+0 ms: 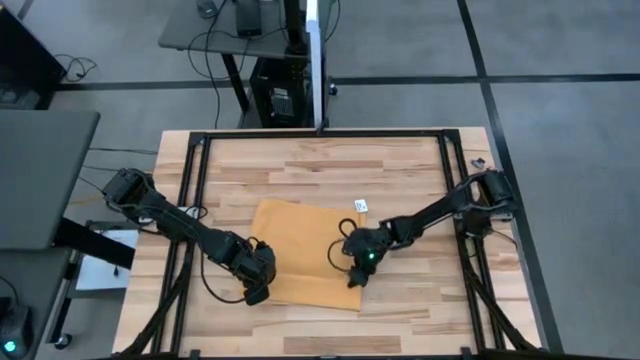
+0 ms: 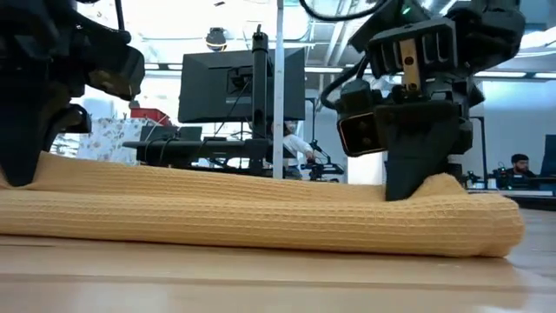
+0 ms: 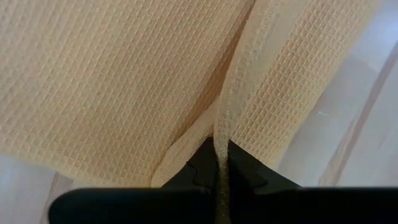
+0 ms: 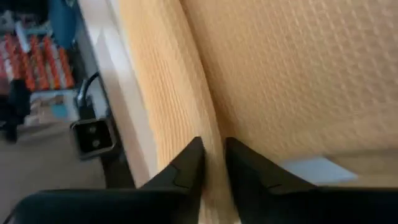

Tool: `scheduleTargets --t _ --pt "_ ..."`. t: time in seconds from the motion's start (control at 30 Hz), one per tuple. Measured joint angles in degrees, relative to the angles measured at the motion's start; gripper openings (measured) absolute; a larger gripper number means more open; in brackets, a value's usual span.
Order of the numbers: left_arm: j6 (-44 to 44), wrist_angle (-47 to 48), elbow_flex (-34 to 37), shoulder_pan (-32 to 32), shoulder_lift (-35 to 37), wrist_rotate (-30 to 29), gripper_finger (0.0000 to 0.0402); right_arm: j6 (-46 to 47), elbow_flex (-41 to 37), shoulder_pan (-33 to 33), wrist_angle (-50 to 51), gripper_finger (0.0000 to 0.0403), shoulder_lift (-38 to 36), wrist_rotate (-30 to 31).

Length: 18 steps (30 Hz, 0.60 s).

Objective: Roll towel
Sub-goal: Roll the yellow towel

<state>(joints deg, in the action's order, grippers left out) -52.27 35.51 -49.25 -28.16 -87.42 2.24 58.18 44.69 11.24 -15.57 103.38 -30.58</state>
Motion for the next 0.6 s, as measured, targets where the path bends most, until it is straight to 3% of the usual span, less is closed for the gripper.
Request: scheduleTargets --t 0.17,0.37,0.5,0.6 --pt "0.0 -0.1 0.0 0.0 0.0 0.0 0.0 -3.2 0.0 -3.4 3.8 0.0128 -5.8 -5.8" --pt "-0.5 -0.2 0.0 0.0 0.0 0.0 0.0 -5.8 1.1 -4.7 1.0 0.0145 -10.9 -1.6" --pt "-0.5 -0.2 -0.1 0.0 0.0 0.0 0.0 -6.2 4.4 -1.3 -7.0 0.0136 -8.2 2.4" --pt "-0.7 -0.3 -0.1 0.0 0.0 0.0 0.0 -7.1 7.1 0.9 -7.4 0.0125 -2.8 2.6"
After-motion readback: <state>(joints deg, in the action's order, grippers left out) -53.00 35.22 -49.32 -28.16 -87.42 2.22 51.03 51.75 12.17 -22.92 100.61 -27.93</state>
